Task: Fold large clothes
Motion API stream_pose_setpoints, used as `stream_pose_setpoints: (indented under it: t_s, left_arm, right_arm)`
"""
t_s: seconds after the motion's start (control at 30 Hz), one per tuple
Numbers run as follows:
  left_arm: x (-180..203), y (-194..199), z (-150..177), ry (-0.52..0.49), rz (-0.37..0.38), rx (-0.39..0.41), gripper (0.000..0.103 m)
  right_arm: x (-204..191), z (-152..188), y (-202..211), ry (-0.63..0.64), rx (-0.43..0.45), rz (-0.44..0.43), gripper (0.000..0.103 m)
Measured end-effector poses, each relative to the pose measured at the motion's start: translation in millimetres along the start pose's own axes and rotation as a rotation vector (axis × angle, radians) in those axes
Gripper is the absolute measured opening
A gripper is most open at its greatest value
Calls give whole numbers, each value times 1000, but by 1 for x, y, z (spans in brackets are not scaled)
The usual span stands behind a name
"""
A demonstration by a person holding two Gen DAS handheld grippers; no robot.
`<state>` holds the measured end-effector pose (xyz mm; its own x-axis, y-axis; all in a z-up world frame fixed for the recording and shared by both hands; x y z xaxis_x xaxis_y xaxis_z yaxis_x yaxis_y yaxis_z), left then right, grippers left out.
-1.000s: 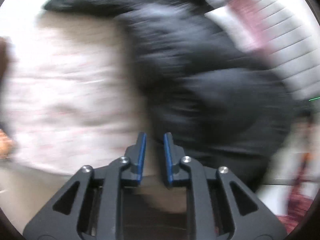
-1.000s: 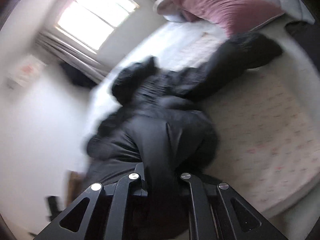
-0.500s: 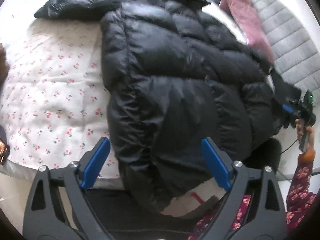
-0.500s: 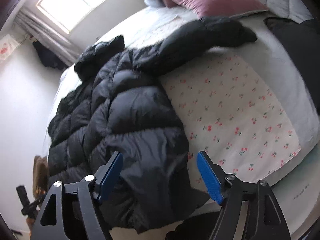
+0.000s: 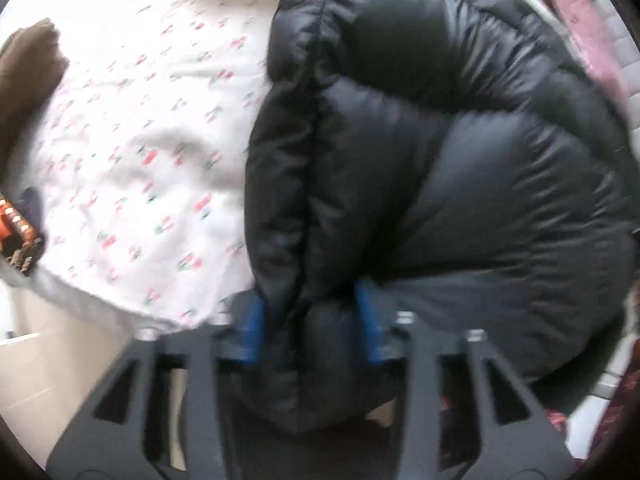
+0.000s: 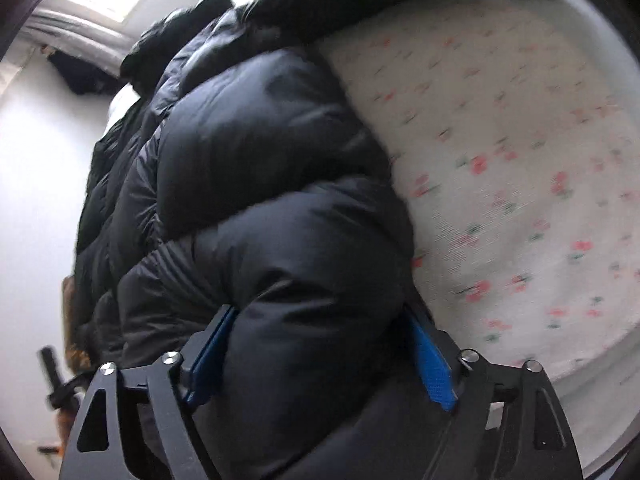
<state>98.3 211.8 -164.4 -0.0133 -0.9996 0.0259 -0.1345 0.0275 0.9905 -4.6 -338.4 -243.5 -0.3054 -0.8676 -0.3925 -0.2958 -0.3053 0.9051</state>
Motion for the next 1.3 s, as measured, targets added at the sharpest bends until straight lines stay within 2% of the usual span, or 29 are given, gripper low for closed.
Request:
stream_pose_setpoints:
  t_s: [0.1, 0.13, 0.17, 0.2, 0.23, 0.33, 0.4, 0.47, 0.6, 0.77, 0.93, 1.07, 1.2, 1.3]
  left_arm:
    - [8, 25, -7, -50, -89, 89, 63]
    - [11, 41, -13, -49, -96, 140, 71]
    - [13, 51, -18, -43, -89, 171, 80]
    - [17, 64, -26, -31, -71, 215, 82]
    - [23, 78, -34, -23, -46, 253, 84]
    - [46, 96, -55, -40, 11, 289, 84]
    - [60, 102, -60, -61, 45, 303, 84]
    - [84, 100, -68, -89, 89, 308, 84]
    - [128, 91, -88, -145, 158, 269, 85]
    - [207, 83, -117, -248, 206, 246, 85]
    - [299, 70, -153, -347, 259, 256, 85]
    - [361, 59, -176, -373, 310, 283, 85]
    - [420, 47, -200, -400, 383, 283, 85]
    - [456, 44, -222, -416, 411, 334, 85]
  right_arm:
    - [-3, -8, 13, 15, 17, 33, 83]
    - [-4, -13, 23, 14, 42, 24, 83]
    - [-3, -20, 32, 11, 64, 14, 83]
    - [-2, -25, 39, 6, 84, 7, 83]
    - [1, -34, 50, -5, 114, 0, 83]
    - [18, -63, 74, -52, 183, 10, 84]
    - [34, -86, 89, -93, 230, 29, 84]
    - [56, -113, 105, -144, 290, 10, 84]
    - [107, -158, 127, -266, 401, 0, 84]
    - [178, -204, 143, -415, 457, -32, 84]
    - [252, -242, 140, -591, 537, -143, 84]
    - [307, -266, 122, -736, 544, -158, 84]
    - [337, -287, 106, -844, 579, -189, 83]
    - [344, -301, 105, -880, 652, -208, 79]
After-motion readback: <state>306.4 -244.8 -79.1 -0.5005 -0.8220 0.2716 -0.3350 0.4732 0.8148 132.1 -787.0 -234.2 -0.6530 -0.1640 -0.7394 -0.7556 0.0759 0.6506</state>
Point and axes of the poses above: each gripper's, at about its wrist camera, not at the fingertips, and y roughly against the way its jaws point, x to its right, z to its underside, the point moved 5 cm from there along -y, roughly the way its jaws point, and after that the axes turned 4 degrees about y, right-handed, at the moved point
